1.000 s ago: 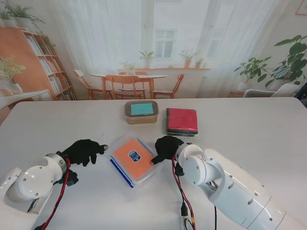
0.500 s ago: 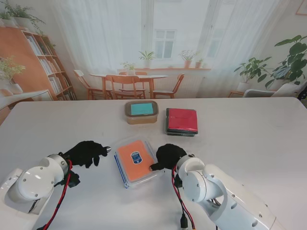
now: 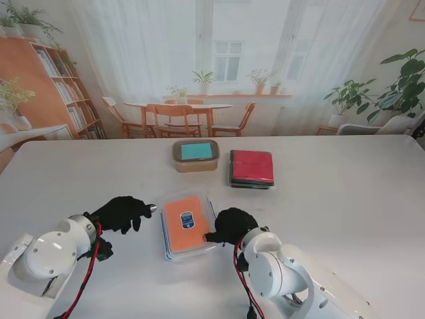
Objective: Pair container bodies with their lids
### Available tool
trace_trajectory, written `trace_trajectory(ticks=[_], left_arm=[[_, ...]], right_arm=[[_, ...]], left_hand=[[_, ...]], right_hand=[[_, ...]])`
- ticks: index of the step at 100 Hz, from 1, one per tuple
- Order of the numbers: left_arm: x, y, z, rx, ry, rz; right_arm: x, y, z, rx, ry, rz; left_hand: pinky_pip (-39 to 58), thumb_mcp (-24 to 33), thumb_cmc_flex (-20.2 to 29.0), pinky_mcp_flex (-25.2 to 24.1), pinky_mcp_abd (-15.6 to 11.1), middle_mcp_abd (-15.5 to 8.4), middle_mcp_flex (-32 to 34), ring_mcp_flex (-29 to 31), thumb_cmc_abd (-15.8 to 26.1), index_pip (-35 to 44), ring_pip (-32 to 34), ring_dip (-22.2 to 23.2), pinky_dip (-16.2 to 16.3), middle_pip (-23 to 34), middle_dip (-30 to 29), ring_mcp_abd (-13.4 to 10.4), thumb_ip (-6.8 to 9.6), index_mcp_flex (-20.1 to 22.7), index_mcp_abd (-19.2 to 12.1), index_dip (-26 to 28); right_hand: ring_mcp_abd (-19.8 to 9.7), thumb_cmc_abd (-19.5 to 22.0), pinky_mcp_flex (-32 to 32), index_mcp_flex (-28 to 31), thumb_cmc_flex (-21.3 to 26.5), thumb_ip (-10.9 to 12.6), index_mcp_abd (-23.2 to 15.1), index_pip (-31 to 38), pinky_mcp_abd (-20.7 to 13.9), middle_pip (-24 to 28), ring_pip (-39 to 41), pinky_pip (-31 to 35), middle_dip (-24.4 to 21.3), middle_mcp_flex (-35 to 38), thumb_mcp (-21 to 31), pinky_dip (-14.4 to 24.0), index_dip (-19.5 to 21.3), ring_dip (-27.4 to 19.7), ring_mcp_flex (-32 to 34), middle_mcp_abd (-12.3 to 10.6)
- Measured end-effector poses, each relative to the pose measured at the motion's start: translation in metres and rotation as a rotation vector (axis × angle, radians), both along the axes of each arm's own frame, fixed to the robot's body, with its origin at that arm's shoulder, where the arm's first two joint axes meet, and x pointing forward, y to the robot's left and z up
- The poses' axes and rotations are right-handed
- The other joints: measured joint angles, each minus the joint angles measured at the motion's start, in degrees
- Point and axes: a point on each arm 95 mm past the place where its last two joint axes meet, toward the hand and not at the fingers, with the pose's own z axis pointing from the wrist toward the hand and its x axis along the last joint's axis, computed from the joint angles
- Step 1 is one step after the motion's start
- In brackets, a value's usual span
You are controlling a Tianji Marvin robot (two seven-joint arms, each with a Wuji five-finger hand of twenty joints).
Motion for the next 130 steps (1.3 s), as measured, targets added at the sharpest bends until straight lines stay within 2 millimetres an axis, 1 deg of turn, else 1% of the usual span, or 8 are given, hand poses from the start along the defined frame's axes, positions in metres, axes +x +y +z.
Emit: trace_trajectory(ticks=[51, 64, 78, 93, 103, 113, 120, 130], left_arm=[[-0.001, -0.006, -0.001, -0.008, 0.006, -0.011], [-0.001, -0.007, 0.0, -0.005, 0.004, -0.012], [-0.002, -0.006, 0.001, 0.0, -0.001, -0.009], [-0.003, -0.005, 0.002, 0.009, -0.008, -0.004], [-0.003, -0.004, 0.003, 0.016, -0.013, 0.002], [-0.004, -0.002, 0.004, 0.027, -0.02, 0.009], [-0.004, -0.001, 0.005, 0.037, -0.022, 0.013], [-0.005, -0.001, 0.005, 0.048, -0.019, 0.02]], right_arm=[[-0.025, 0.007, -0.003, 0.059, 0.05, -0.008], [-0.03, 0.003, -0.003, 0.073, 0.045, -0.012], [-0.034, 0.0, -0.001, 0.078, 0.027, -0.013], [-0.032, -0.008, 0.0, 0.072, 0.001, -0.038], [-0.029, -0.016, 0.003, 0.083, -0.036, -0.078], [-0.024, -0.025, 0.006, 0.101, -0.07, -0.109], [-0.019, -0.032, 0.008, 0.111, -0.084, -0.117], [-0.014, -0.041, 0.011, 0.144, -0.069, -0.142]], left_hand=[[0.07, 0.0, 0.0, 0.07, 0.0, 0.0, 0.05, 0.02, 0.0, 0.12, 0.0, -0.01, -0.59, 0.0, 0.0, 0.0, 0.0, 0.01, 0.0, 0.27], [0.08, 0.0, 0.0, 0.09, 0.0, 0.0, 0.06, 0.04, 0.0, 0.13, 0.0, -0.02, -0.61, 0.0, 0.0, 0.0, 0.0, 0.01, 0.0, 0.27], [0.11, 0.0, 0.0, 0.14, 0.0, 0.0, 0.08, 0.07, 0.0, 0.25, 0.0, -0.02, -0.68, 0.0, 0.0, -0.01, 0.0, 0.01, 0.0, 0.27], [0.12, 0.0, 0.0, 0.2, 0.0, 0.0, 0.66, 0.1, 0.0, 0.74, 0.0, -0.02, -0.71, 0.12, -0.01, -0.01, 0.0, 0.01, 0.0, 0.27], [0.12, 0.0, 0.0, 0.21, 0.0, 0.0, 0.66, 0.11, 0.0, 0.74, 0.0, -0.03, -0.79, 0.12, -0.01, -0.02, 0.0, 0.02, 0.0, 0.27], [0.16, 0.0, 0.0, 0.24, 0.01, 0.0, 0.66, 0.12, 0.0, 0.86, 0.0, -0.03, -1.1, 0.12, -0.01, -0.02, 0.0, 0.59, 0.01, 0.27], [0.18, 0.0, 0.0, 0.24, 0.01, 0.0, 0.66, 0.12, 0.0, 0.9, 0.0, -0.03, -1.23, 0.12, -0.01, -0.02, 0.0, 0.62, 0.02, 0.27], [0.18, 0.0, 0.0, 0.25, 0.01, 0.0, 0.66, 0.12, 0.0, 1.6, 0.0, -0.08, -1.26, 0.12, -0.25, -0.02, 0.0, 1.53, 0.6, 0.9]], right_hand=[[-0.4, 2.49, 1.26, 2.2, 0.02, 1.5, -1.55, -0.6, 0.0, 0.0, 1.3, 0.09, -0.08, 1.47, 1.3, 0.67, 0.04, 0.95, 0.96, -0.74], [-0.62, 3.77, 1.27, 2.31, -3.08, 1.5, -1.79, -1.29, -0.22, 0.0, 1.4, 0.09, -0.09, 1.55, 0.87, 1.87, 0.04, 1.84, 1.0, -0.96], [-0.74, 5.23, 1.39, 2.9, -6.24, -0.7, -2.09, -1.35, -0.34, 0.0, 1.49, 0.09, -0.09, 1.97, 0.24, 3.11, 0.04, 2.52, 1.11, -1.18], [-0.77, 6.14, 1.51, 2.9, -7.25, -1.38, -2.1, -1.53, -0.41, 0.0, 1.82, 0.09, -0.09, 1.98, -0.08, 4.56, 0.04, 3.15, 1.11, -1.19], [-0.79, 6.84, 1.56, 2.9, -7.25, -1.38, -2.1, -3.25, -0.43, 0.0, 1.84, 0.09, -0.09, 1.98, -0.08, 4.56, 0.06, 3.0, 1.11, -1.2], [-0.79, 7.29, 1.57, 1.71, -7.25, -1.39, -1.47, -7.34, -0.48, -0.06, 1.87, 0.09, -0.24, 1.14, -0.08, 0.62, 0.11, -0.8, 0.77, -1.08], [0.54, 7.86, 1.12, -0.9, -7.19, -1.39, 0.76, -12.75, -0.1, -2.5, 0.57, 0.1, -1.71, -1.78, -0.07, -1.75, -0.11, -2.07, -1.9, 0.64], [4.61, 8.76, -2.4, -4.37, -7.15, -1.39, 5.62, -21.84, 2.75, -9.22, -4.9, 0.0, -6.03, -6.24, -0.82, -1.95, -6.34, -2.08, -7.17, 5.16]])
